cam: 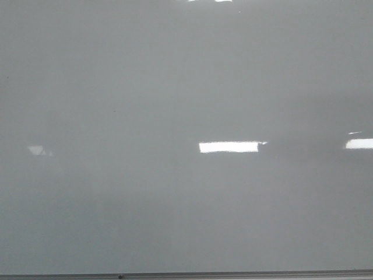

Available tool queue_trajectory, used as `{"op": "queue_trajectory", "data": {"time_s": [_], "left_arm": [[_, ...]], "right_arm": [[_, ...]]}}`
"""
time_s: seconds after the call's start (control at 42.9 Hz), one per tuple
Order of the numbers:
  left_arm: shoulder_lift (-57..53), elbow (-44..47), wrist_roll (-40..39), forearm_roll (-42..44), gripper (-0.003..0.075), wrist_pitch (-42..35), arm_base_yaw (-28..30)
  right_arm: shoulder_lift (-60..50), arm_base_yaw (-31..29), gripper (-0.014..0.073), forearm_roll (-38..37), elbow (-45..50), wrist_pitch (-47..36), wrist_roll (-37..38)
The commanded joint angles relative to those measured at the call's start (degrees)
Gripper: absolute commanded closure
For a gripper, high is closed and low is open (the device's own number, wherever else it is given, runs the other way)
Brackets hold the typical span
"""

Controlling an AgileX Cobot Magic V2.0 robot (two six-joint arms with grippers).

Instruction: Write number 7 on whiteboard

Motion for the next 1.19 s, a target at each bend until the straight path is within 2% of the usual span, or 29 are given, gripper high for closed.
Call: {"op": "queue_trajectory", "data": {"time_s": [0.0, 0.21, 0.373, 0.467, 0.513, 0.583, 0.677, 0.77, 0.863, 0.933, 1.167], "left_arm": [[6.1, -5.7, -0.5, 0.1, 0.0741, 0.6, -0.1], [13.7, -8.5, -0.5, 0.1, 0.0741, 0.7, -0.1], [14.2, -8.5, -0.5, 0.1, 0.074, 0.8, -0.1], [14.2, -8.4, -0.5, 0.1, 0.0727, 0.8, -0.1], [14.2, -8.4, -0.5, 0.1, 0.0694, 0.8, -0.1], [14.2, -8.4, -0.5, 0.1, 0.0609, 0.8, -0.1], [14.2, -8.4, -0.5, 0.1, 0.0447, 0.8, -0.1], [14.2, -8.4, -0.5, 0.1, 0.0241, 0.8, -0.1], [14.2, -8.4, -0.5, 0.1, 0.0134, 0.8, -0.1], [14.2, -8.4, -0.5, 0.1, 0.0111, 0.8, -0.1], [14.2, -8.4, -0.5, 0.1, 0.0114, 0.8, -0.1]], "right_arm": [[6.1, 0.0, 0.0653, 0.3, -5.2, -1.3, 0.1], [15.1, 0.0, 0.0653, 0.3, -9.4, -1.0, 0.1], [17.0, 0.0, 0.0651, 0.3, -9.6, -1.4, 0.1], [17.1, 0.0, 0.0613, 0.3, -9.6, -1.5, 0.1], [17.1, 0.0, 0.057, 0.3, -9.6, -1.6, 0.1], [17.1, 0.0, 0.0461, 0.3, -9.6, -1.8, 0.1], [17.1, 0.0, 0.0279, 0.3, -9.6, -1.8, 0.1], [17.1, 0.0, 0.0088, 0.3, -9.6, -1.8, 0.1], [17.1, 0.0, 0.0008, 0.3, -9.6, -1.8, 0.1], [17.1, 0.0, 0.0, 0.3, -9.6, -1.8, 0.1], [17.1, 0.0, 0.0, 0.3, -9.6, -1.8, 0.1]]}}
